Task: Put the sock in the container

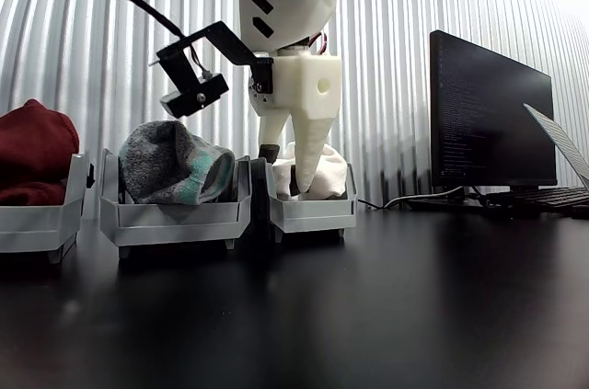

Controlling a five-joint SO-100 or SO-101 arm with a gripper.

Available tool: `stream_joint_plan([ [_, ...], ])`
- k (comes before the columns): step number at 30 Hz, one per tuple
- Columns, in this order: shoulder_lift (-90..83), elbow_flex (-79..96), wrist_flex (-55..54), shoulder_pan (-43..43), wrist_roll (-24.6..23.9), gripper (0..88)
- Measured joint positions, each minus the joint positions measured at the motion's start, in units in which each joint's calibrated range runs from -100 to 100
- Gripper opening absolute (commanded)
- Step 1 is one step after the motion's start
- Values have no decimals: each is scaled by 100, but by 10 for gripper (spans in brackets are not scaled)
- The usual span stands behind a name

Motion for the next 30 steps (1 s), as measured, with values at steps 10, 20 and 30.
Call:
stream_joint_plan([
  [10,-1130,-36,67,-339,0,274],
  [20,-2227,-36,1497,-825,-251,12],
  [30,-3566,-36,2658,-1598,-852,13],
])
